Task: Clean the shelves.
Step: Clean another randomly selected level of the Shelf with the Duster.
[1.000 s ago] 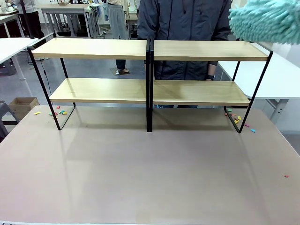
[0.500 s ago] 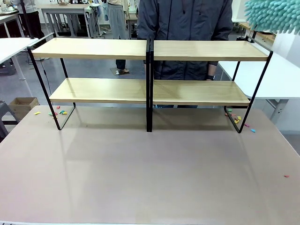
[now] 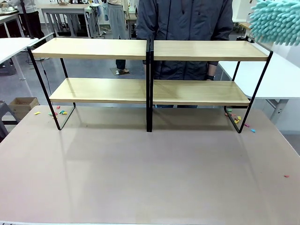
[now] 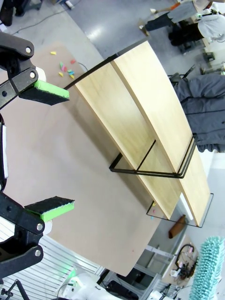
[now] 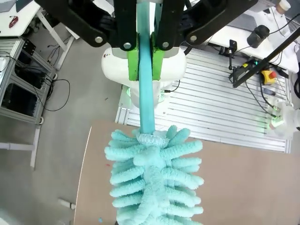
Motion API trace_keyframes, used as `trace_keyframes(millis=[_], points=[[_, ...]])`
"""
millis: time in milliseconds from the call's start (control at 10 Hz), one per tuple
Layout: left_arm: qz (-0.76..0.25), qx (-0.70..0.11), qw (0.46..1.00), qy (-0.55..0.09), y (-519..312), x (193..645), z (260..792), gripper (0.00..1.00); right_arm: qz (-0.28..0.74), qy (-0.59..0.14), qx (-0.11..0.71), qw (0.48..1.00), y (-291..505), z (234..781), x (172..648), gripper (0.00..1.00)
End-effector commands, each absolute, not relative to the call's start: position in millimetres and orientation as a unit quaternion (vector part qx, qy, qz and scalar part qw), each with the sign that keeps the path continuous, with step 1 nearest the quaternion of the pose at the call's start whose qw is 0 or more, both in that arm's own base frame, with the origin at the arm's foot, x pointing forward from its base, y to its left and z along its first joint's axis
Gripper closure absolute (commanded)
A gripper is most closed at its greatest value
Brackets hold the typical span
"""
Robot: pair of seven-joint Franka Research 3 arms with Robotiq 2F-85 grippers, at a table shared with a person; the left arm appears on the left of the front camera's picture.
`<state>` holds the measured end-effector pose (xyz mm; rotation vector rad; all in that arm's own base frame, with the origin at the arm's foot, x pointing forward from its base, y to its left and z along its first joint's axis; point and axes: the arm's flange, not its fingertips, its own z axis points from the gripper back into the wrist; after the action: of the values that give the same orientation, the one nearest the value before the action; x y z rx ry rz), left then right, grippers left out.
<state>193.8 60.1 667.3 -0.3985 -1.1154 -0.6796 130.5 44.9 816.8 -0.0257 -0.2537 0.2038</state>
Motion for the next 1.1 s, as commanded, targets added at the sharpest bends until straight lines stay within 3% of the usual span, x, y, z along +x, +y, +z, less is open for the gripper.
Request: trace_keyframes(millis=[0,500,700,1000], points=[[-0.31,-0.181,0.778,-0.516,60.6,191.9,668.0,0.0,0.115,-0.137,-0.011,0.984,46.2,823.4,127.2,0.88],[-0.31,-0.181,0.778,-0.516,60.6,191.9,668.0,0.0,0.102,-0.129,-0.017,0.986,48.1,817.4,131.2,0.88],[-0.31,-0.181,0.778,-0.516,60.6,191.9,668.0,0.0,0.219,-0.065,0.062,0.971,42.8,818.4,135.0,0.88],[-0.31,-0.181,0.778,-0.516,60.6,191.9,668.0,0.0,0.288,-0.009,0.173,0.942,19.8,801.5,127.6,0.88]])
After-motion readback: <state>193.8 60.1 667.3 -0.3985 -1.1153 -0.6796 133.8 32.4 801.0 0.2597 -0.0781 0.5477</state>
